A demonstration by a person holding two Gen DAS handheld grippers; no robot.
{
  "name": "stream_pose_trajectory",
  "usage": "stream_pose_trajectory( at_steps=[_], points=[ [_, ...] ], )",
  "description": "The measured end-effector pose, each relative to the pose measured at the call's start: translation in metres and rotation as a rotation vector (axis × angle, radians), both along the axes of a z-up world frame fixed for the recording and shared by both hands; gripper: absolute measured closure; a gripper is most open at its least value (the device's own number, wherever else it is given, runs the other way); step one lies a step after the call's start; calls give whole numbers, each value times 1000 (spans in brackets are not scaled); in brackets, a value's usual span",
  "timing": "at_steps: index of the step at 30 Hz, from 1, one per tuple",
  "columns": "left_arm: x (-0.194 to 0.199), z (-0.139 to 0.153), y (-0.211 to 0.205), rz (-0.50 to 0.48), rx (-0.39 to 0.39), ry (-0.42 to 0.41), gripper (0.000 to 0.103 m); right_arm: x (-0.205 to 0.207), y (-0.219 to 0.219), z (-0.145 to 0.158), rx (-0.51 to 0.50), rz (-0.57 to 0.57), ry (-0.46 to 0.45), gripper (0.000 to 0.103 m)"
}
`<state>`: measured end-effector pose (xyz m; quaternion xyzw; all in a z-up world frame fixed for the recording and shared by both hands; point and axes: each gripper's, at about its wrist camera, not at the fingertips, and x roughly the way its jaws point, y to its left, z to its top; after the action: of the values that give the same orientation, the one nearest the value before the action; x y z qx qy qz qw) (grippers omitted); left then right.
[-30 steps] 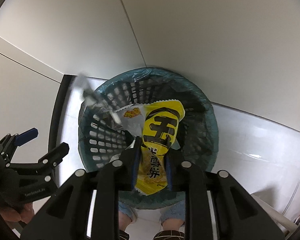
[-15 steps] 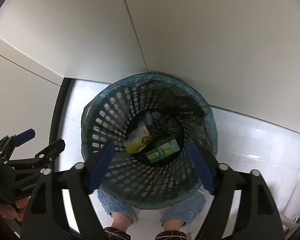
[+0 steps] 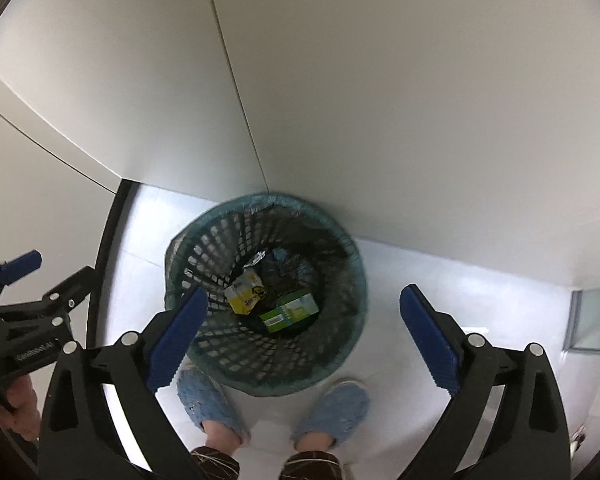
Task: Collect trash
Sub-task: 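Raise both open tools from the wastebasket back to the counter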
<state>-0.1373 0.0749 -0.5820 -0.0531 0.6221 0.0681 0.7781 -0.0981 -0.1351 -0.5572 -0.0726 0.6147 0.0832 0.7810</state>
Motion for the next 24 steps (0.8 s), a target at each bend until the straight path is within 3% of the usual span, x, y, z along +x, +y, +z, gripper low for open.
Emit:
stream_pose_trajectory(
  at_steps=[7, 17, 24],
  points=[
    [5, 78, -9, -23, 3, -39, 9, -1, -13, 90, 20, -36, -42, 10],
    [12, 220, -19, -58, 23, -137, 8, -9, -25, 227, 25, -76, -120, 10],
    [12, 309, -9, -32, 44, -195, 8, -15, -22, 312, -16, -38, -207, 10]
  ],
)
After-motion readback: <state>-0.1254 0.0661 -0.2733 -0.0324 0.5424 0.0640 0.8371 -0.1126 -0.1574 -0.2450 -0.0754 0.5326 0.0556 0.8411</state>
